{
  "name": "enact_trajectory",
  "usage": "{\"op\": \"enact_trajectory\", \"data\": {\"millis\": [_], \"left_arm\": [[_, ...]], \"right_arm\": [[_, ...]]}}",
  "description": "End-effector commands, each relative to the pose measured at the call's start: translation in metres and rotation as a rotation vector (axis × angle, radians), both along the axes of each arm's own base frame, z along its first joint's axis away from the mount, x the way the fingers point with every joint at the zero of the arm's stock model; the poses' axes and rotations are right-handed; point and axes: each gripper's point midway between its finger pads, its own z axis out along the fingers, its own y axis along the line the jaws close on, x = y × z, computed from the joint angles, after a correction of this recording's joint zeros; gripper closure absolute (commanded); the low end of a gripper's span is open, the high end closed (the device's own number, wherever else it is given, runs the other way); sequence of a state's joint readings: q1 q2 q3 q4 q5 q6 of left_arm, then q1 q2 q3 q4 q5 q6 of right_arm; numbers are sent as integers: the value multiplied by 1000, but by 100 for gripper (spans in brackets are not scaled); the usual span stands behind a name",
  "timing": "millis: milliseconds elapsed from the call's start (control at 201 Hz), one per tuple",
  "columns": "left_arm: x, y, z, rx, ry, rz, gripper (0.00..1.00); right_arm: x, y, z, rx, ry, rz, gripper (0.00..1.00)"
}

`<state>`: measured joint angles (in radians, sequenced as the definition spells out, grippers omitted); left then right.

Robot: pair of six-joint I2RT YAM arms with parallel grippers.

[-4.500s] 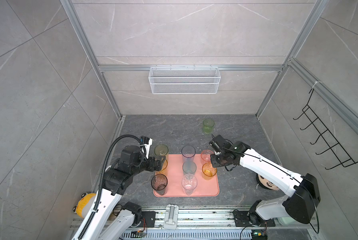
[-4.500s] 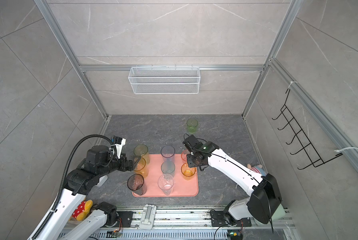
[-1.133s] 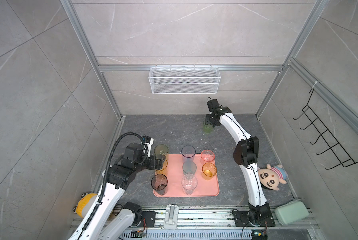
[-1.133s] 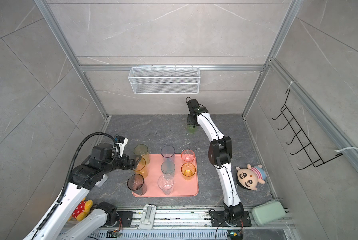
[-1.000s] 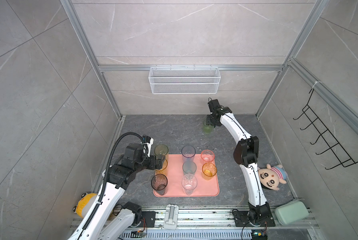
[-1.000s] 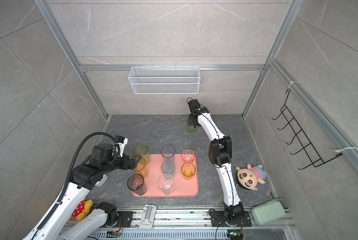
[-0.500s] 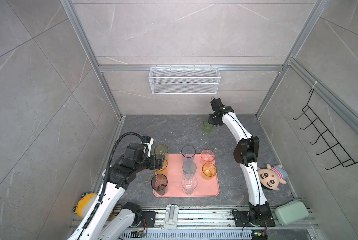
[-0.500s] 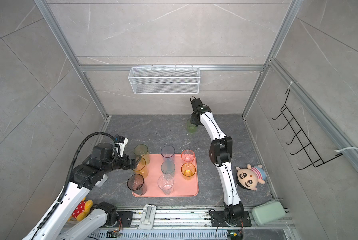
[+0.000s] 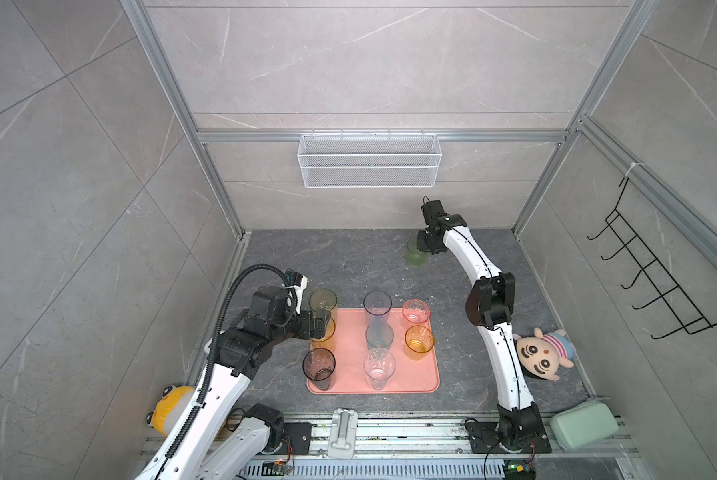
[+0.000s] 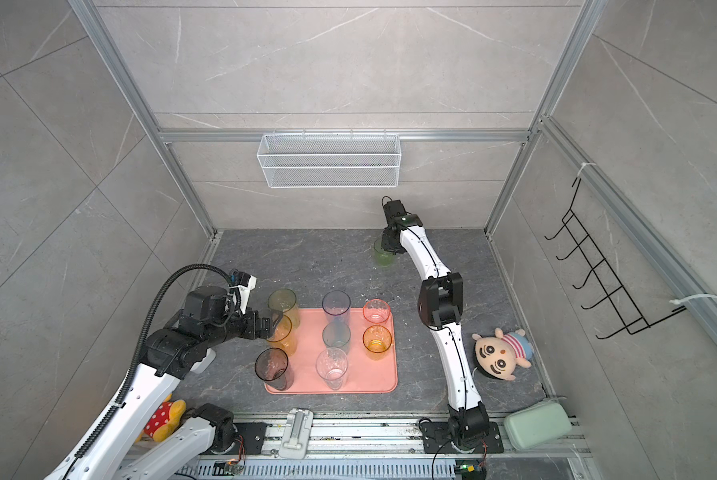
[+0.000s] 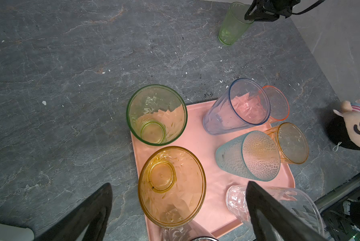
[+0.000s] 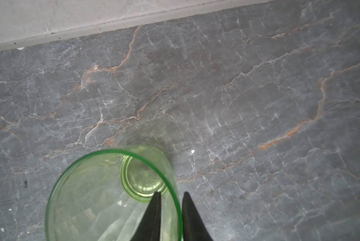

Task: Place the glasses into the tray
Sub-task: 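Lower the right gripper onto the green cup rim, close and lift, then carry the green cup with the right gripper beside the yellow cup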

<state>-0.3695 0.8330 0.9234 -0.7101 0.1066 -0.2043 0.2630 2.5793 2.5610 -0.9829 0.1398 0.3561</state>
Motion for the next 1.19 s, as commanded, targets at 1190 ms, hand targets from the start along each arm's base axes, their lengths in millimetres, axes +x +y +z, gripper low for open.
{"op": "enact_trajectory", "data": {"millis": [1190], "left_arm": [[-2, 2, 19, -10, -58, -3, 0]], "right_arm": [[-138, 9, 122, 96, -27, 180, 100]]}}
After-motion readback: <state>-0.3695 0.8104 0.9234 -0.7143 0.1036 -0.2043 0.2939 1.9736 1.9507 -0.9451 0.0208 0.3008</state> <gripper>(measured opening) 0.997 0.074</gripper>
